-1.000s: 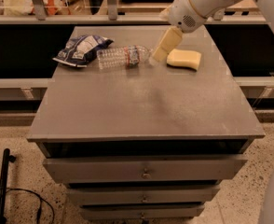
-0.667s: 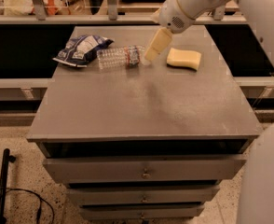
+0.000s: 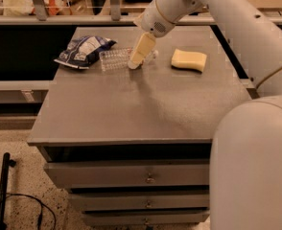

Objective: Pick water bottle

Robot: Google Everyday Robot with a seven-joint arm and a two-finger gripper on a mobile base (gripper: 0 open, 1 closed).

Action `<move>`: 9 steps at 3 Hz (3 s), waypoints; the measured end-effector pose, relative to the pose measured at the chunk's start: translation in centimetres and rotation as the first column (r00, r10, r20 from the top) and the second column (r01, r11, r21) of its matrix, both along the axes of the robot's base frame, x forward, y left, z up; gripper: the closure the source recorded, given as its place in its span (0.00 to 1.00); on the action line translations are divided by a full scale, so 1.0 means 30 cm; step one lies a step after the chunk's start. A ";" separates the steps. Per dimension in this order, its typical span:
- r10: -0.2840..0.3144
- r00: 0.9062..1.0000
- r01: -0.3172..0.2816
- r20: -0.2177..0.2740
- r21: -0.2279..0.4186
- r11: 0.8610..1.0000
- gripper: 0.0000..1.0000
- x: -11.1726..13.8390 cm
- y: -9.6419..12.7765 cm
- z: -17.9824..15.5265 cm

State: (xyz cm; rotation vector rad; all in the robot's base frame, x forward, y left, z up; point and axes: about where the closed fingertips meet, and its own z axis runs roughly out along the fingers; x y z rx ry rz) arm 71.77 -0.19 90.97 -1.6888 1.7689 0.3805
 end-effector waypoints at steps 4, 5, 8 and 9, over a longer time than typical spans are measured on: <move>0.033 0.996 -0.041 -0.088 -0.090 0.995 0.00 0.040 0.097 -0.219; 0.034 0.995 -0.042 -0.089 -0.091 0.995 0.00 0.039 0.097 -0.221; 0.042 0.994 -0.051 -0.100 -0.092 0.994 0.65 0.040 0.118 -0.249; 0.042 0.994 -0.051 -0.100 -0.092 0.994 0.87 0.040 0.118 -0.242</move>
Offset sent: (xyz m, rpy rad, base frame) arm 0.0193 0.0280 -0.0485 -0.0582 0.0748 0.0034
